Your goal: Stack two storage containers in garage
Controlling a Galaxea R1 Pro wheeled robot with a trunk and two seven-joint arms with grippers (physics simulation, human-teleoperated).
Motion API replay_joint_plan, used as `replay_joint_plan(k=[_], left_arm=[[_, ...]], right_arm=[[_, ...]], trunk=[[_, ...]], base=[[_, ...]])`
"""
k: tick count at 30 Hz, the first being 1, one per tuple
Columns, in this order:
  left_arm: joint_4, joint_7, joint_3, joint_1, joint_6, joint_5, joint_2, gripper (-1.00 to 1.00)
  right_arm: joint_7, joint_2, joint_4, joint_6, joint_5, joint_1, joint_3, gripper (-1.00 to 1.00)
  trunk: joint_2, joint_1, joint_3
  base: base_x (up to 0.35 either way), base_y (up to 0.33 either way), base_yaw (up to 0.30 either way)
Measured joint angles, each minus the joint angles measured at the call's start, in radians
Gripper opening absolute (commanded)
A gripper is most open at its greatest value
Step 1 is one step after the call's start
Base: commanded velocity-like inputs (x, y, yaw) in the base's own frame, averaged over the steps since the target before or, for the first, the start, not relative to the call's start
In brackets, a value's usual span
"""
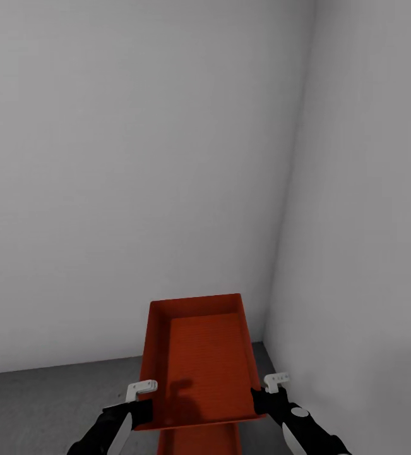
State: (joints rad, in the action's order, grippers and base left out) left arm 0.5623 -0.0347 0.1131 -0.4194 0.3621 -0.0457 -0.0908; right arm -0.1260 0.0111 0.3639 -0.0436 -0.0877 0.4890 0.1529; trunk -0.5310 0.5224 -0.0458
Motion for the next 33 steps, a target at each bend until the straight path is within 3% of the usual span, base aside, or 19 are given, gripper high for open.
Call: replay_joint_plan(k=[33], left_arm=[[0.001, 0.001, 0.001, -0.001, 0.001, 0.003, 0.0, -1.0]], right_arm=[[0.0, 0.0, 0.0, 0.0, 0.001, 0.0, -0.002, -1.0]], trunk=[[0.0, 0.0, -0.049]], base=[[0.0, 0.0, 0.0]])
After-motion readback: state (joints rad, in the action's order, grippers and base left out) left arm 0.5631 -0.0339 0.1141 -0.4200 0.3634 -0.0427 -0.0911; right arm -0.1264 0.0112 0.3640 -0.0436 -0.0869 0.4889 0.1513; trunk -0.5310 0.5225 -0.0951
